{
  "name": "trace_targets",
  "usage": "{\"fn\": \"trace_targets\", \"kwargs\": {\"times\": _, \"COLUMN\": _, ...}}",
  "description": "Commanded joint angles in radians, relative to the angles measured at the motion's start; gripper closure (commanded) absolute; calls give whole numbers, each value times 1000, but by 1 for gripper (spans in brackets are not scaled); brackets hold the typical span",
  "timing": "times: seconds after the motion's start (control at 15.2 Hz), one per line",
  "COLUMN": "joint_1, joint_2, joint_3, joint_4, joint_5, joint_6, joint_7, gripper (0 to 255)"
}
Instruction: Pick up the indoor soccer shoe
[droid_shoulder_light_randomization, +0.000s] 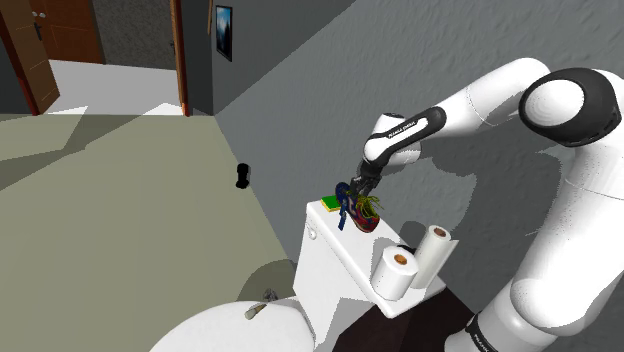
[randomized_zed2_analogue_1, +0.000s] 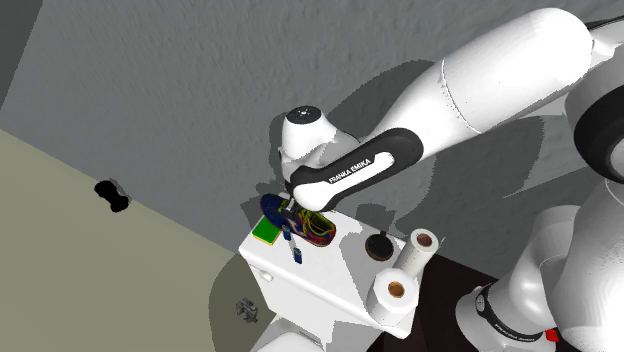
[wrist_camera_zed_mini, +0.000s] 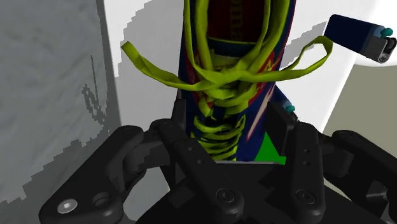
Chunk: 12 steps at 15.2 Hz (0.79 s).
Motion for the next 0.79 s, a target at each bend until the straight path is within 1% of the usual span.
{"fn": "trace_targets", "kwargs": {"times": 0.0, "joint_1": 0, "joint_2": 1, "joint_3": 0, "joint_4": 0, "joint_5": 0, "joint_6": 1, "joint_7": 0, "gripper": 255}}
{"fn": "trace_targets", "kwargs": {"times": 0.53, "joint_1": 0, "joint_2": 1, "joint_3": 0, "joint_4": -1, "joint_5": 0, "joint_6": 2, "joint_7": 0, "gripper": 255}}
{"fn": "trace_targets", "kwargs": {"times": 0.73, "joint_1": 2, "joint_2": -28, "joint_3": -2, "joint_4": 7, "joint_5": -7, "joint_6": -35, "joint_7": 5, "gripper": 255}}
